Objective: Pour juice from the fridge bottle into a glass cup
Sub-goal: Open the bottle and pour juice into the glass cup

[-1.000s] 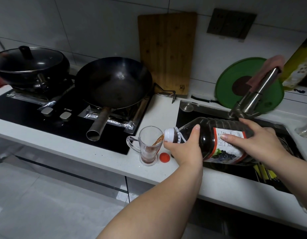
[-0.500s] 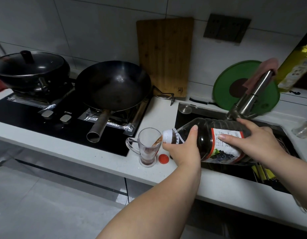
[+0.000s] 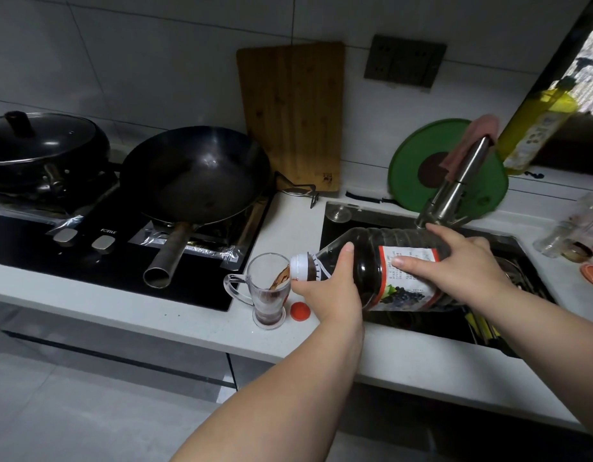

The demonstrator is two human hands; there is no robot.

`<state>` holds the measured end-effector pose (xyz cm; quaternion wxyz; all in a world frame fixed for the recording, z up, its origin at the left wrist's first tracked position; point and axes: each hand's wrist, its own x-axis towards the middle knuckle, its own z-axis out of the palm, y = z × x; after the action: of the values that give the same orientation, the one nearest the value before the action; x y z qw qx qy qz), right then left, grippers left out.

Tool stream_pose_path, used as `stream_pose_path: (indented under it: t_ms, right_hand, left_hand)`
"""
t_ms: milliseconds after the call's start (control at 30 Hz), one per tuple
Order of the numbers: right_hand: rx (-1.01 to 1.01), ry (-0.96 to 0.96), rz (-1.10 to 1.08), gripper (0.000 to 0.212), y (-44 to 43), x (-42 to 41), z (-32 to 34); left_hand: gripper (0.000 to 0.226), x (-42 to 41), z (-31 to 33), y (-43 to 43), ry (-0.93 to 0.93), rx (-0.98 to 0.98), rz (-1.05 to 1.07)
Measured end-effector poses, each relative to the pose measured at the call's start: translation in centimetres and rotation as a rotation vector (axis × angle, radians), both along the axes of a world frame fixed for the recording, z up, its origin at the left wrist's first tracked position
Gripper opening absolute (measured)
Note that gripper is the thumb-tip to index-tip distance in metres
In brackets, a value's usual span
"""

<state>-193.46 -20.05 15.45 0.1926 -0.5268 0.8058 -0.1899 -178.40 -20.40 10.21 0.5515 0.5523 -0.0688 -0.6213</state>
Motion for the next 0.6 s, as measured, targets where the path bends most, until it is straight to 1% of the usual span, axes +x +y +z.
stream_pose_path:
  t_ms: [200,400,600]
  right_hand:
    - [-0.006,0.015,0.008,0.105,-0.24,0.01,-0.09]
    - [-0.004,0.024,0.003,0.112,-0.49,-0.21,-0.32]
    - [-0.013,0.028,0.009,0.108,-0.68,-0.51,-0.62]
  left_hand:
    - [0.106,0.04,-0.03,-0.18,-0.02,-0.003,0.008]
    - [0.106,-0.23,-0.2,-0.27,-0.015,-0.007,0.03]
    - [0.101,-0.41,-0.33,-0.24,-0.005,-0.023,0.058]
